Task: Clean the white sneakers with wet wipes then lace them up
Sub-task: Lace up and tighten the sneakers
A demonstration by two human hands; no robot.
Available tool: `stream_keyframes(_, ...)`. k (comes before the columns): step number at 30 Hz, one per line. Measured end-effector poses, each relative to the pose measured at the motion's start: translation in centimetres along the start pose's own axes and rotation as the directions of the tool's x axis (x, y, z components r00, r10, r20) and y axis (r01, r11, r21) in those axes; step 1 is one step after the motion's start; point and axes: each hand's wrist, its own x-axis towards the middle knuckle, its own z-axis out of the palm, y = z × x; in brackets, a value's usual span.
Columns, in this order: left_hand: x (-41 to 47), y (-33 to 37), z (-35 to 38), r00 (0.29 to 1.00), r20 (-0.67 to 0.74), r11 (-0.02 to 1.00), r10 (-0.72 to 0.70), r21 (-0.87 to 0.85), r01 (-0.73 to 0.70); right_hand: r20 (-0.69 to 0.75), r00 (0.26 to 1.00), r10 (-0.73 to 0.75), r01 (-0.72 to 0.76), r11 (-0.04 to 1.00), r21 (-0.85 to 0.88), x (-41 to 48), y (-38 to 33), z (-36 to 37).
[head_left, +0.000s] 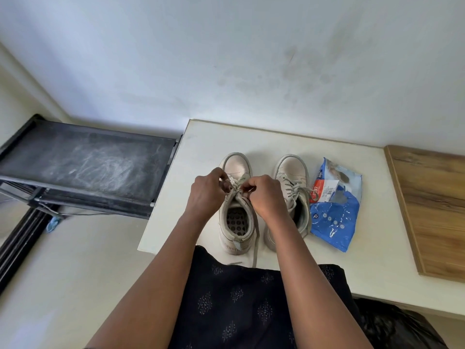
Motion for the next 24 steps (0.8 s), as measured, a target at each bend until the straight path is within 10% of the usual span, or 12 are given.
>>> stream_keyframes(6,-0.6,-0.1,-0.4,0.997,0.053,0.992,-0.054,-0.115,0.060,-0.005,0.993,-0.117,0.113,0.968,-0.222,-0.6,-0.8,0.3)
stream_keyframes(15,-1.2,-1.1,-2.0,0.966,0.223,0.959,-0.127,-0.221,0.177,-0.009,1.000,0.005,-0.004,0.998,0.059,-1.1,-0.5,-0.8)
stream_keyframes(24,-1.3,-0.6,-1.7,0.960,0.235,0.951,-0.153,-0.228,0.207,-0.029,0.999,-0.024,0.021,0.996,-0.082,-1.1,-1.1,-0.5)
